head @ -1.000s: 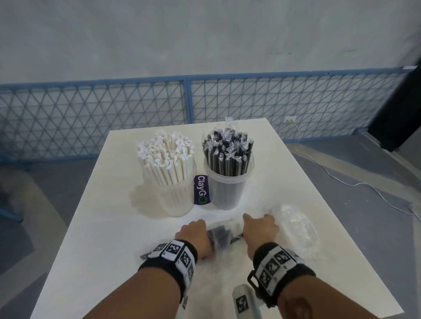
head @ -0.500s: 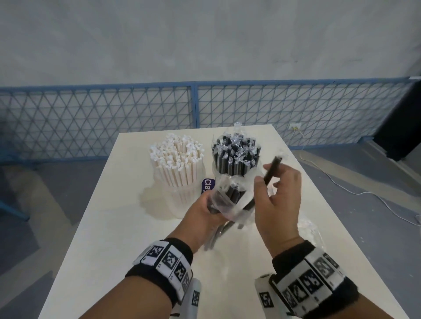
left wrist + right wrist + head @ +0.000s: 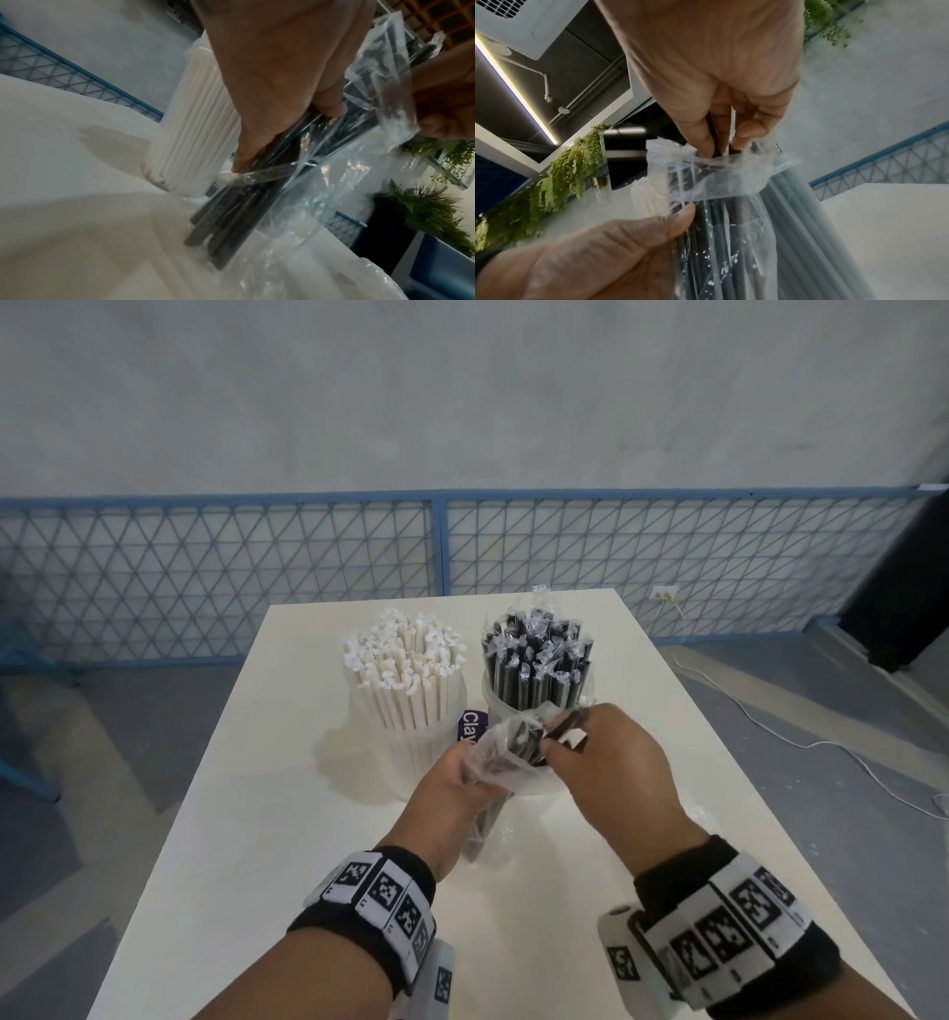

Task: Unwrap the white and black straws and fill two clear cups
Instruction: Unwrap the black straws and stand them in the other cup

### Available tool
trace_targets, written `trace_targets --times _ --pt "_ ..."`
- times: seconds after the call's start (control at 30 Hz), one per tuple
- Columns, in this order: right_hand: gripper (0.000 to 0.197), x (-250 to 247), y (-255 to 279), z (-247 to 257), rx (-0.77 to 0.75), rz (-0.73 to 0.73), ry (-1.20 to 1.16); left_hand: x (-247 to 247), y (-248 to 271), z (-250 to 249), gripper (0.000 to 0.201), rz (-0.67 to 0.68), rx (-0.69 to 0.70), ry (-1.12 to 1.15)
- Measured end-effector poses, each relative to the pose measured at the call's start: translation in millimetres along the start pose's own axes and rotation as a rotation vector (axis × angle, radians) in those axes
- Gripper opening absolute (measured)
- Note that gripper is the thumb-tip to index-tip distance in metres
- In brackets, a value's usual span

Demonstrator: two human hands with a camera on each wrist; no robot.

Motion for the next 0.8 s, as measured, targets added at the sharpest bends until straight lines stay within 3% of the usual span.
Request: trace_targets --times 0.1,0.23,0.33,0.43,0.6,0.67,0.8 --pt "0.024 -2.5 -0.8 1.8 -0.064 -0.033 -0.124 -0.6 -0.1 -1.1 0.027 0.048 0.018 0.038" --pt "0.021 8.3 5.1 6.4 -0.07 0.175 -0.134 4.9 -1.6 -2.0 0.054 0.126 0.022 -0.104" --pt "0.019 7.3 9.8 19.4 -0.225 0.274 -0.129 12.9 -0.5 -7.5 0.072 0.184 0.051 -0.166" --pt "0.028 -2.1 6.0 23.9 -0.323 0.339 -0.296 13.6 1.2 -19.1 0.058 0.177 0.095 -0.125" --pt "0.055 11.4 -3.3 7.5 -0.152 0.554 -0.596 6.7 2.0 -21.1 0.066 0.326 0.037 -0.127" --pt "0.053 20.5 -2.2 3.5 -0.108 0.565 -0.629 7.1 3.4 -17.8 0.069 0.375 0.014 -0.125" --pt "0.04 29.7 2.7 3.7 -0.051 0.493 -0.717 3.8 -4.3 -12.3 0.088 0.323 -0.086 -0.184"
Point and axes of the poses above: each hand's wrist, its own y-axis away from the middle knuckle, its own x-axis out of the palm, z = x × y, the point moved 2 cm from there along -y, towards the middle knuckle, and after that the axes turned 3 degrees about -x, right-handed, at the moved point
